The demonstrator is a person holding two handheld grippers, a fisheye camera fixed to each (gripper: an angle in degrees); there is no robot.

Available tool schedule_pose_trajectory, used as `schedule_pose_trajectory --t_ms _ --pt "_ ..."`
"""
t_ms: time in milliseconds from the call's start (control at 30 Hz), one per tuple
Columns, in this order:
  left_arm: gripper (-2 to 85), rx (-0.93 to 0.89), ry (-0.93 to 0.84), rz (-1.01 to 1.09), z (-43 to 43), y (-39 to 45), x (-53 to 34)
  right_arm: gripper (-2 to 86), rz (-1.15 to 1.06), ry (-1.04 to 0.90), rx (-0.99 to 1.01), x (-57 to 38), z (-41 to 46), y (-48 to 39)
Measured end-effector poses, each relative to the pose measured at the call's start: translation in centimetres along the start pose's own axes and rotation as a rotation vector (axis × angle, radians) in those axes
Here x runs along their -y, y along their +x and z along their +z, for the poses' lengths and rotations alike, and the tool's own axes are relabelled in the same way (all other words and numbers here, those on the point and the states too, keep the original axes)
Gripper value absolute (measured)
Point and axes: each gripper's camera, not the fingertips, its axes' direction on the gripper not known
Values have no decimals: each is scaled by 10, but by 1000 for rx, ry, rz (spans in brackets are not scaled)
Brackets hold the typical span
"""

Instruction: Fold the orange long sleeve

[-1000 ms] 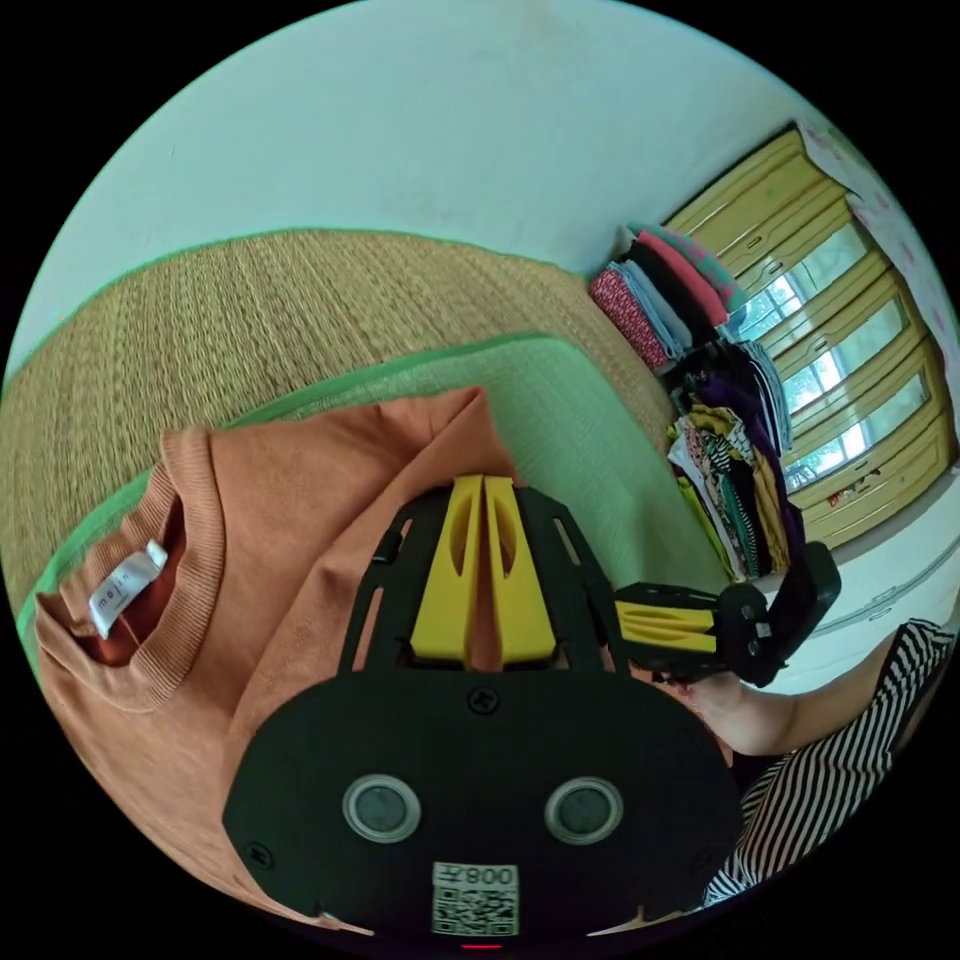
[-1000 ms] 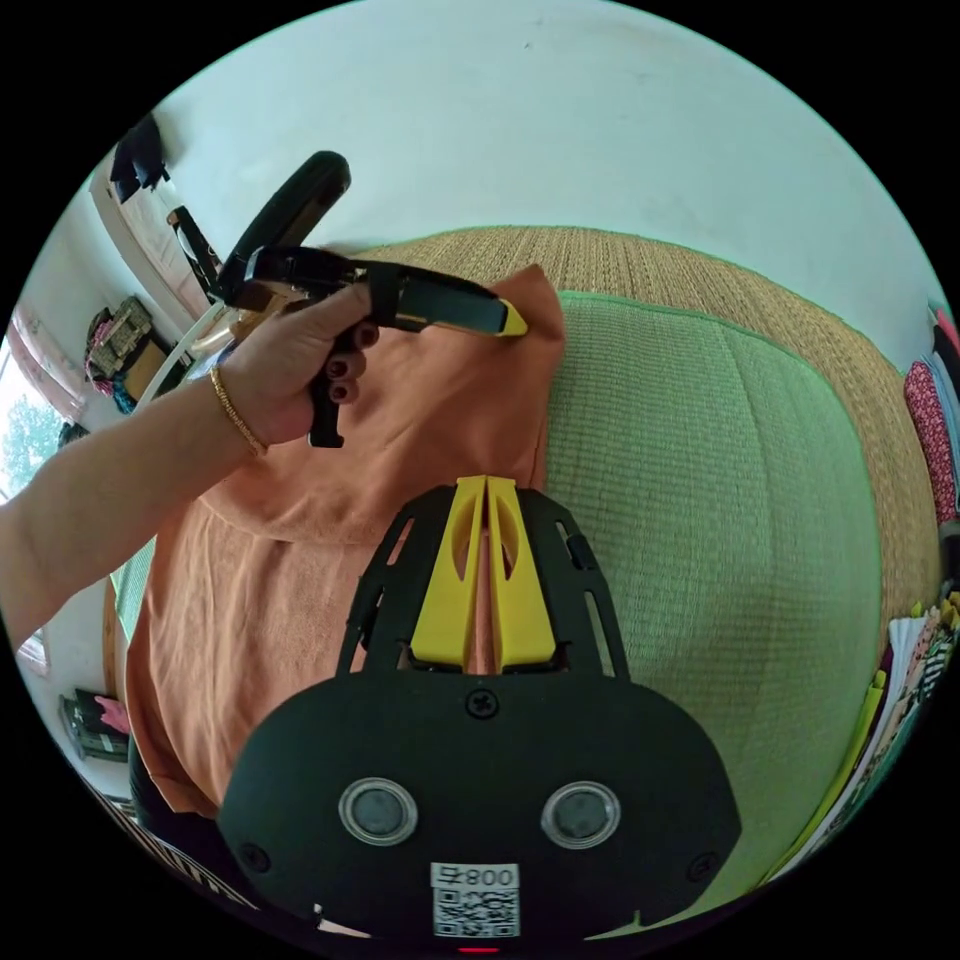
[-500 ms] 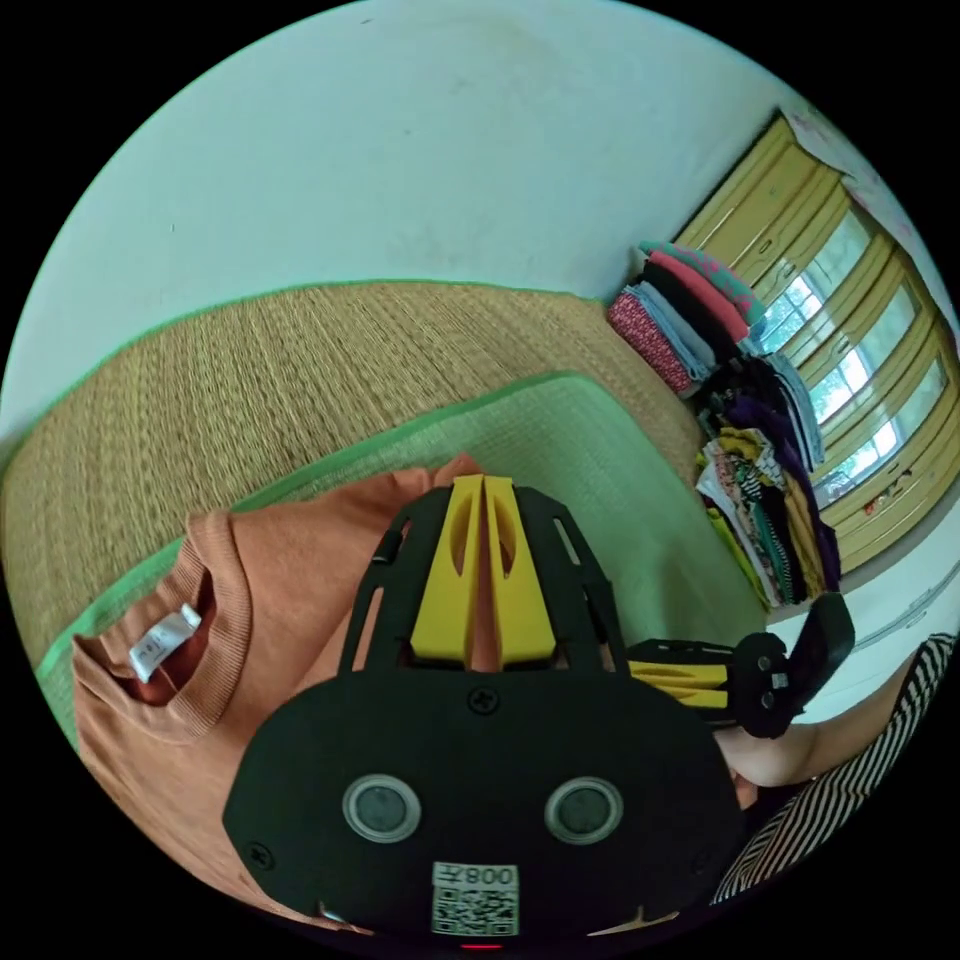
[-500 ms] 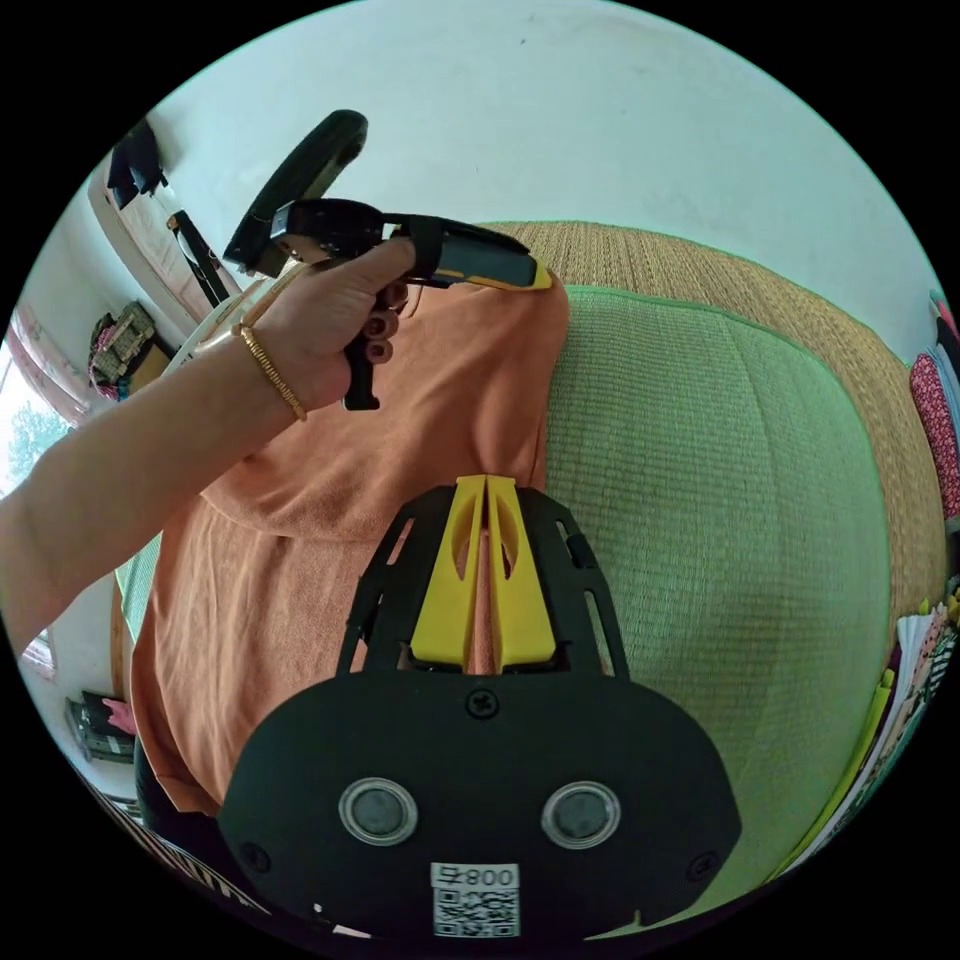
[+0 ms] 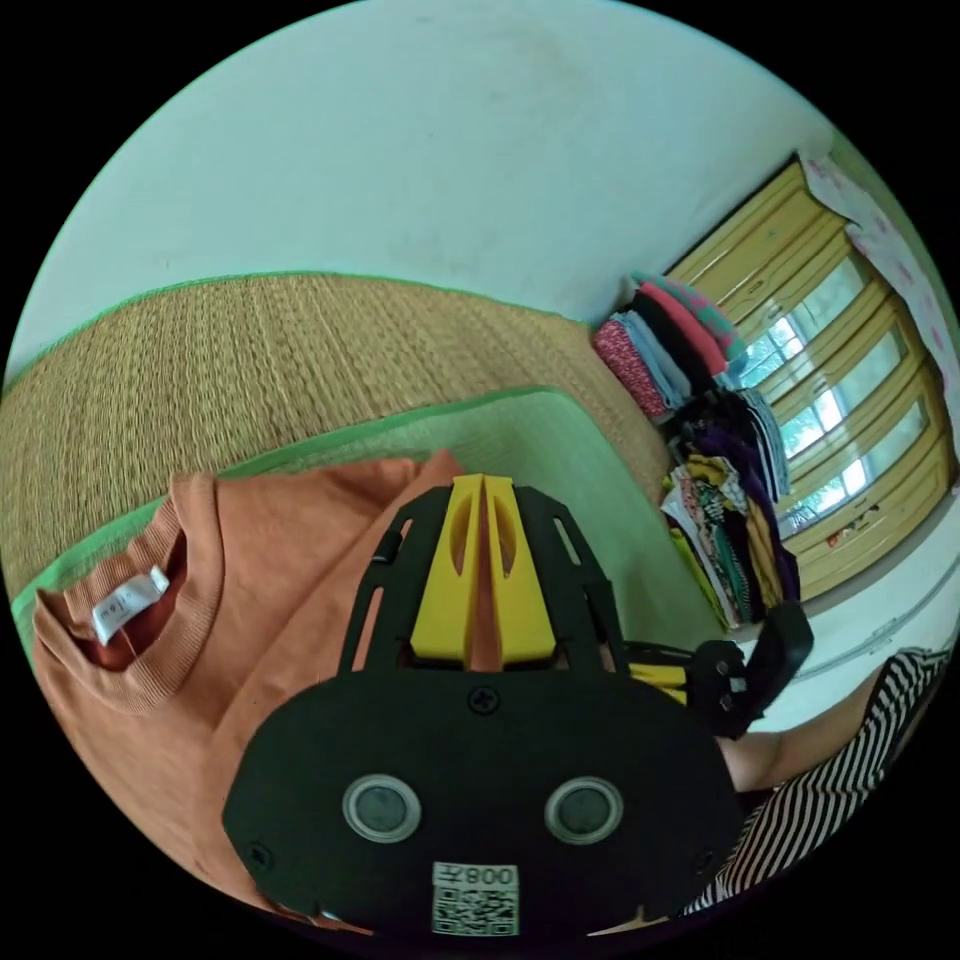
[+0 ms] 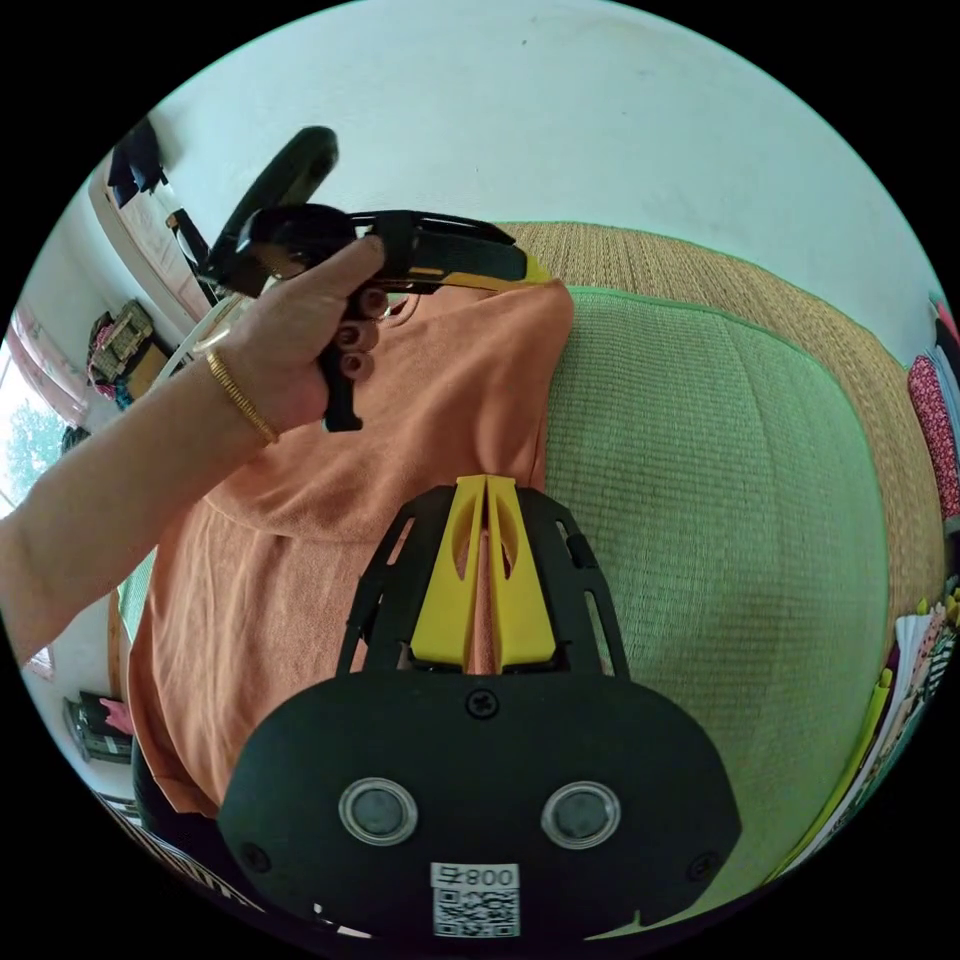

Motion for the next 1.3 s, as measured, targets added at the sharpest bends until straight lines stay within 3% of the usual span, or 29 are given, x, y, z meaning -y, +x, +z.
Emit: schedule_pose_trajectory --t_ms 167,333,533,600,700,800,1033,1200,1300 --pt "2 99 -202 57 30 -10 -42 2 -7 -4 -19 0 -1 5" --pt "2 44 -85 63 3 -17 -76 2 13 -5 27 2 -2 21" --pt "2 109 -250 86 24 -31 -138 1 100 60 149 1 -28 45" --pt "2 95 -199 60 19 -38 -150 0 104 80 129 1 -37 44" --pt "3 75 -135 55 9 -46 -171 0 83 -8 78 10 -18 41" --pt "3 118 -260 49 22 -67 -198 0 83 -36 88 22 -13 41" --pt "2 110 -126 -35 -27 -111 -287 1 -31 -69 52 62 -12 1" --pt "4 168 -65 -128 -63 -145 -363 1 -51 22 -15 130 -21 0" --pt "5 161 -28 -227 -74 -174 -407 1 -19 -89 -36 183 21 13"
